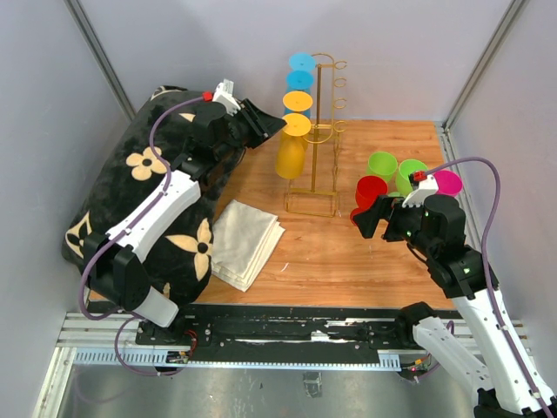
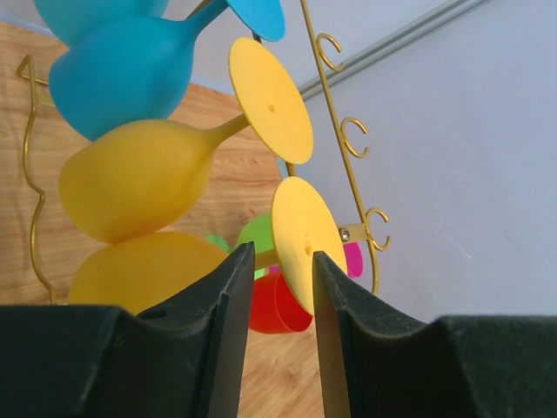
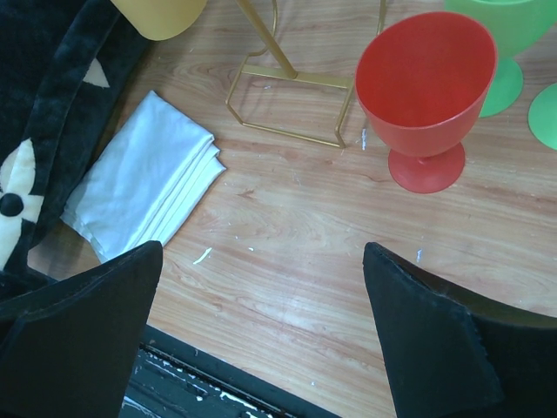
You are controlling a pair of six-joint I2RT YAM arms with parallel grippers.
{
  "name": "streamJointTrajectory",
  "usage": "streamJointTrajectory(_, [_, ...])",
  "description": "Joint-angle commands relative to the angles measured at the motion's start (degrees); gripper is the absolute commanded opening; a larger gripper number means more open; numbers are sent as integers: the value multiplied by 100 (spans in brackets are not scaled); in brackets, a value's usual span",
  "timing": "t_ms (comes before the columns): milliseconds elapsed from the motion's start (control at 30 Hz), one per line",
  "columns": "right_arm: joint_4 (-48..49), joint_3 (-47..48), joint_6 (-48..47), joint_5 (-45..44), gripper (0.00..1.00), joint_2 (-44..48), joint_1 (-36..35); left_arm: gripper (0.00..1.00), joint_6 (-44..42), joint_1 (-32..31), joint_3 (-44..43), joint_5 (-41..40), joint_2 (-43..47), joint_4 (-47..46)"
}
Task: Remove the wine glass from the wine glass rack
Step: Pick up the wine glass from the wine rack.
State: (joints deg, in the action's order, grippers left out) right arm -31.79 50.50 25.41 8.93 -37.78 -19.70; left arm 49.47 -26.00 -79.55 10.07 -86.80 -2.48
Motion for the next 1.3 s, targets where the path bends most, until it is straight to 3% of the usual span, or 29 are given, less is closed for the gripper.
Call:
streamJointTrajectory(0, [-64, -62, -17, -124, 99, 34, 48, 36, 35, 51, -266, 154, -157, -95])
streamJointTrajectory(400, [-90, -63, -18, -159, 99, 47, 48, 30, 76, 51, -289, 159, -207, -104])
streamJointTrajectory(867, [-95, -75, 9, -161, 99, 34, 54, 8, 128, 51, -372, 86, -101, -40])
streamJointTrajectory(1267, [-89, -36, 10, -161, 99, 20, 53, 0, 586, 51, -181, 3, 116, -340])
